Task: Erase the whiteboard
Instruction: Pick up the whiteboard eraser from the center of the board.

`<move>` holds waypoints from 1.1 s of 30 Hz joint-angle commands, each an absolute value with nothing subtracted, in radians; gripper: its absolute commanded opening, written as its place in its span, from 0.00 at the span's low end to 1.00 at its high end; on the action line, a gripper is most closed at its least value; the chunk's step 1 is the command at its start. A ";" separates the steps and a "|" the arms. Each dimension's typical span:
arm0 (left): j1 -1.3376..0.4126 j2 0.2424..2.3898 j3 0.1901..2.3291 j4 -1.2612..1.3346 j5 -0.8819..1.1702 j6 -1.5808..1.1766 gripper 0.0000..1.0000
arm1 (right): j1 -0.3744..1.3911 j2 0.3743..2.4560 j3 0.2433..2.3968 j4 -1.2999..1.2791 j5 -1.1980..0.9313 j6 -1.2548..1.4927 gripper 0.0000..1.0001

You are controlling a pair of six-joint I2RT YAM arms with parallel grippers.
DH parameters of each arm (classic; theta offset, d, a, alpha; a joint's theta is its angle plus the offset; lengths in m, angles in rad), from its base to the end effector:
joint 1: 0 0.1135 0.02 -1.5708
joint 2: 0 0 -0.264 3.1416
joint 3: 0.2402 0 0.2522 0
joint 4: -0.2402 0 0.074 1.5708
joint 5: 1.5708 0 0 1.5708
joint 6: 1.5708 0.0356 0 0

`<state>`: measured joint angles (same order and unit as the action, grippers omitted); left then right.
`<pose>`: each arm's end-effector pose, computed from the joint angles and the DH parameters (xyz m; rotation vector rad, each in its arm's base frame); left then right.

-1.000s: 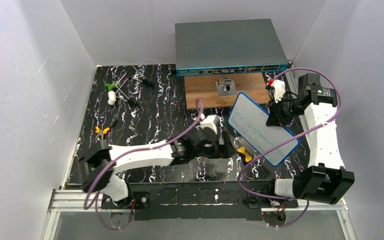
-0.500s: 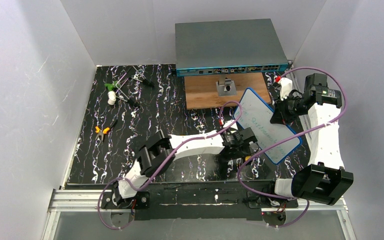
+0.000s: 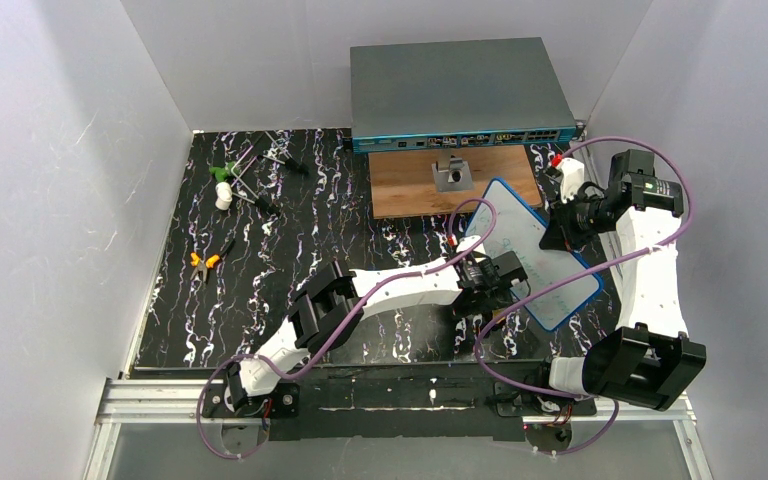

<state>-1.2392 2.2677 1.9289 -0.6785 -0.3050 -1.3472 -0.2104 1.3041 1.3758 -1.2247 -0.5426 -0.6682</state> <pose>0.1720 -0.4666 0.1993 -0.2573 2.6272 -0.6093 0.2316 -0.0307 0.3501 -0.7141 2.4123 0.4058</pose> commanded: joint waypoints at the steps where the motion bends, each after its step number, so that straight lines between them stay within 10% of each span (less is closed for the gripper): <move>1: -1.238 2.279 1.957 -0.696 -0.341 -1.393 0.66 | -0.218 1.278 1.373 -1.202 -0.600 -0.684 0.01; 10: -1.228 2.368 2.011 -0.721 -0.322 -1.458 0.50 | -0.218 1.275 1.372 -1.210 -0.615 -0.683 0.01; 16: -1.222 2.150 1.725 -0.600 -0.368 -1.289 0.02 | -0.218 1.267 1.361 -1.255 -0.650 -0.715 0.01; 22: -1.106 1.199 0.586 0.383 -0.262 -0.718 0.00 | 0.021 1.282 1.279 -1.254 -0.756 -0.680 0.01; 33: -1.082 0.875 0.308 0.625 -0.240 -0.206 0.00 | 0.332 1.435 1.367 -1.158 -0.699 -0.573 0.01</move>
